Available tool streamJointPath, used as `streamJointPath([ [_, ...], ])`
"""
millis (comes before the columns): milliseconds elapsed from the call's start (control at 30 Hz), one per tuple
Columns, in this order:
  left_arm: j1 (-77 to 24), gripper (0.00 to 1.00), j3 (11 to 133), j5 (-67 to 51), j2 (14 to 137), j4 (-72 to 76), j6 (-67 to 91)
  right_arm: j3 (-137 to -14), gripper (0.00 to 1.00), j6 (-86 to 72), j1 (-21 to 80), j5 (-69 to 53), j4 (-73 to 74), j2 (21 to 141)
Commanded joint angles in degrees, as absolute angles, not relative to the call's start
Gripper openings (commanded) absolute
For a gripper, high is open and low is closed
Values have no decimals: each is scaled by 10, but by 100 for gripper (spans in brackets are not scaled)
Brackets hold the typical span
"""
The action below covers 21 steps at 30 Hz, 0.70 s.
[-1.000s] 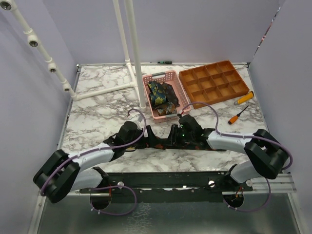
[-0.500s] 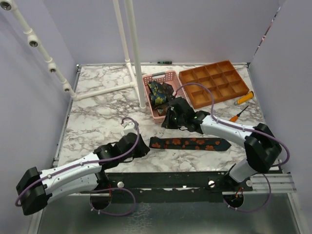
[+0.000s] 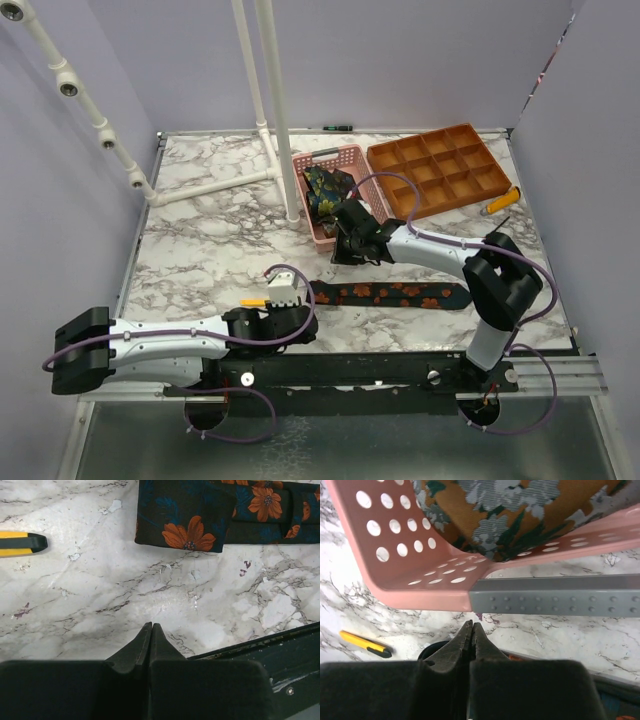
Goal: Roll the ties
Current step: Roll the tie at the center of the board.
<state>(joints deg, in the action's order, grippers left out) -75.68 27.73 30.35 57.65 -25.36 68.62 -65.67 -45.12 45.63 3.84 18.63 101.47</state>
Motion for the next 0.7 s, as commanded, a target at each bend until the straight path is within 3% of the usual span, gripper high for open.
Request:
streamJointPath([
  [0,-769,0,289,343,597,-234,697,-656,0,-488,456,85,196,1021],
  [400,-772,0,243,333,589,-153,691,-662,0,-523,470,116,187,1055],
  [667,-772,0,264,327,650,-148,688,-653,0,-534,490,131,177,1076],
])
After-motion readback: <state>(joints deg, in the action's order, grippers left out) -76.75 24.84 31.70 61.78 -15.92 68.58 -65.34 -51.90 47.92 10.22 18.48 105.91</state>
